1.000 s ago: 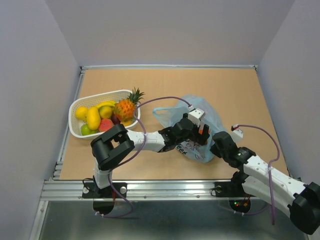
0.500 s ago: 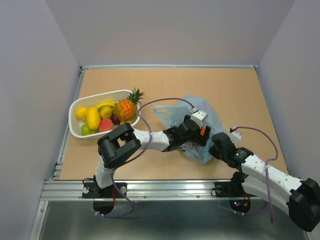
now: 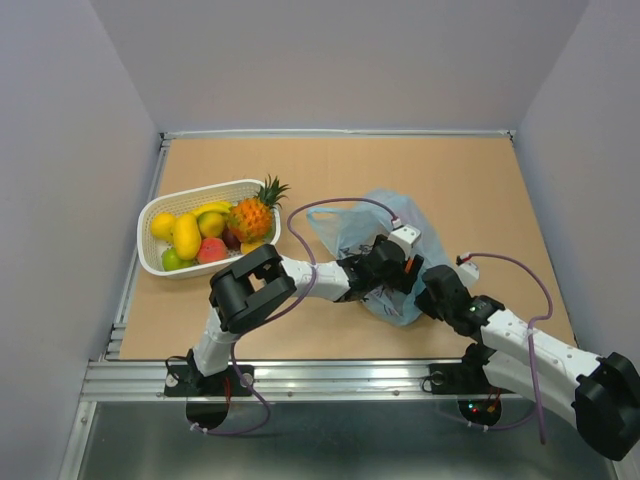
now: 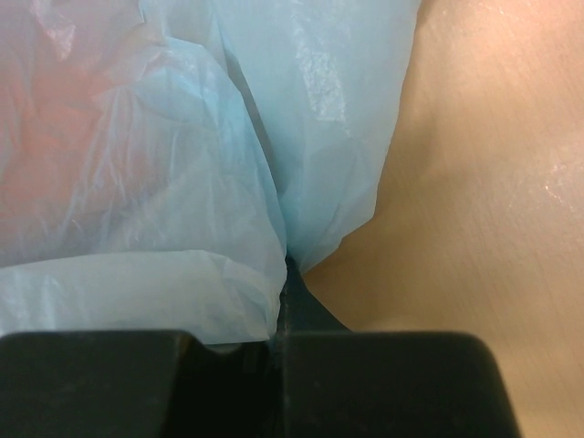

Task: Untie the knot of the plastic bag and take out the fruit

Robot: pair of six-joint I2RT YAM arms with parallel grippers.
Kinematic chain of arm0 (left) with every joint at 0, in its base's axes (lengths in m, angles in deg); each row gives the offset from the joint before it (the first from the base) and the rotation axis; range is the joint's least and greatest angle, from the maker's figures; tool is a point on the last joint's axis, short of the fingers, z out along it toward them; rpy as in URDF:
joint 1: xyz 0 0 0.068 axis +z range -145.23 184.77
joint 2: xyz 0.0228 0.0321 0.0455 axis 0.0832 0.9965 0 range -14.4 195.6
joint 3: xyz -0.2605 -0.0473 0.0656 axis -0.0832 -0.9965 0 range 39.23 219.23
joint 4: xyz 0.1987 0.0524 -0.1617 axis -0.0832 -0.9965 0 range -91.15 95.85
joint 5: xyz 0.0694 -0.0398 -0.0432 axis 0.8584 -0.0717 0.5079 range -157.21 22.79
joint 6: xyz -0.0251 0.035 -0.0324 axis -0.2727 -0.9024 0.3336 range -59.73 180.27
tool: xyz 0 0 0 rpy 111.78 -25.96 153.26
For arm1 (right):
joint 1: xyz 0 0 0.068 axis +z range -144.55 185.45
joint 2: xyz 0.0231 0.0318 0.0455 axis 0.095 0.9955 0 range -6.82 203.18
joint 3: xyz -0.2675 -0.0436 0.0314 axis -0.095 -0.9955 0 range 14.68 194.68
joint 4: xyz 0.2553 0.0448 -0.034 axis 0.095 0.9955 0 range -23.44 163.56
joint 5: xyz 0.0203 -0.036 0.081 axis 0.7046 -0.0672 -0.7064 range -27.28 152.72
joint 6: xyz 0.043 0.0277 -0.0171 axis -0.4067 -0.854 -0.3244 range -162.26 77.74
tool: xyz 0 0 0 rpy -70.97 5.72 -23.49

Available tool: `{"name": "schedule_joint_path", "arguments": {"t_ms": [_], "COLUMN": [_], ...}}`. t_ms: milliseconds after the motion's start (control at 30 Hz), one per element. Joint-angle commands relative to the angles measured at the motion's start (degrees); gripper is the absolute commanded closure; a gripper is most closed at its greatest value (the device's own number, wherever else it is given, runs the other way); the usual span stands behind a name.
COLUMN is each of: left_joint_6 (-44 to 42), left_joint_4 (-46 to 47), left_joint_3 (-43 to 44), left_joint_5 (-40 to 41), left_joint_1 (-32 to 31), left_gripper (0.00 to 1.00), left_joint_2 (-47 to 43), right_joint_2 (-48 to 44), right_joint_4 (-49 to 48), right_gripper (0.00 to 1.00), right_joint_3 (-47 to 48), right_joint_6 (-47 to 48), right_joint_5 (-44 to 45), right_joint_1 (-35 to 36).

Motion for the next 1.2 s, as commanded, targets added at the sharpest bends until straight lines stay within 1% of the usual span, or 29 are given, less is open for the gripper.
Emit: {"name": "schedule_joint_path", "arguments": {"t_ms": [0, 33, 67, 100, 200, 367, 467, 567, 633, 667, 700, 767, 800, 933, 967, 1033, 1067, 1167], "left_joint_6": [0.0, -0.1, -0.1, -0.1, -0.2, 0.1, 0.7, 2.1, 4.3, 5.1, 5.9, 7.4, 7.6, 7.5, 7.1, 5.1, 4.6, 2.7], "left_joint_4": [-0.8, -1.2, -2.0, -2.5, -4.4, -8.2, -12.0, -17.5, -21.7, -23.1, -25.7, -28.1, -30.7, -37.1, -37.9, -39.4, -39.7, -41.1], "left_joint_3": [0.6, 0.0, -0.9, -1.4, -2.7, -5.1, -6.0, -6.6, -7.8, -8.9, -9.6, -11.0, -12.0, -12.9, -13.0, -13.0, -13.1, -11.7], "left_joint_5": [2.7, 3.2, 4.1, 4.6, 6.2, 7.1, 7.3, 8.7, 9.5, 9.8, 10.0, 11.1, 11.5, 13.5, 13.3, 11.3, 10.5, 7.8], "left_joint_1": [-0.3, -0.3, -0.3, -0.3, -0.3, -0.1, 0.2, 0.8, 2.7, 3.9, 6.6, 10.0, 13.7, 22.9, 28.2, 33.4, 38.6, 45.6], "left_gripper": [0.25, 0.29, 0.37, 0.49, 0.58, 0.60, 0.60, 0.60, 0.60, 0.60, 0.60, 0.60, 0.60, 0.60, 0.60, 0.60, 0.60, 0.60], "left_joint_2": [-4.2, -5.0, -6.9, -7.8, -11.4, -17.7, -21.9, -28.2, -31.5, -35.0, -36.9, -41.0, -44.8, -52.2, -53.1, -55.0, -55.1, -53.3], "right_joint_2": [-0.6, -0.7, -1.1, -1.2, -1.4, -1.3, -1.4, -1.6, -1.7, -1.7, -1.7, -1.8, -1.8, -2.1, -2.2, -2.5, -2.5, -2.6], "right_joint_4": [-2.0, -1.9, -2.0, -1.9, -1.9, -1.9, -1.9, -1.9, -1.9, -1.9, -1.9, -1.9, -1.9, -1.9, -2.0, -2.0, -2.0, -1.9], "right_gripper": [0.98, 0.99, 0.99, 0.99, 0.99, 0.99, 0.99, 0.99, 0.98, 0.98, 0.98, 0.98, 0.98, 0.98, 0.98, 0.97, 0.97, 0.97], "right_joint_3": [-0.9, -0.9, -0.8, -0.8, -0.6, 0.0, 0.2, 0.6, 0.7, 0.8, 1.2, 1.4, 1.5, 1.8, 1.9, 2.1, 2.4, 3.2], "right_joint_6": [0.5, 0.5, 0.7, 0.7, 0.9, 1.5, 2.0, 2.7, 3.1, 3.6, 3.9, 4.4, 5.0, 6.8, 7.1, 8.0, 8.6, 10.4], "right_joint_5": [0.2, 0.3, 0.6, 0.7, 1.0, 2.0, 2.5, 2.9, 3.2, 3.2, 3.3, 3.4, 3.7, 4.5, 4.4, 4.1, 3.9, 3.5], "right_joint_1": [-0.3, -0.3, -0.3, -0.3, -0.3, -0.3, -0.3, -0.3, -0.3, -0.4, -0.3, -0.3, -0.3, -0.4, -0.3, -0.3, -0.4, -0.4]}}
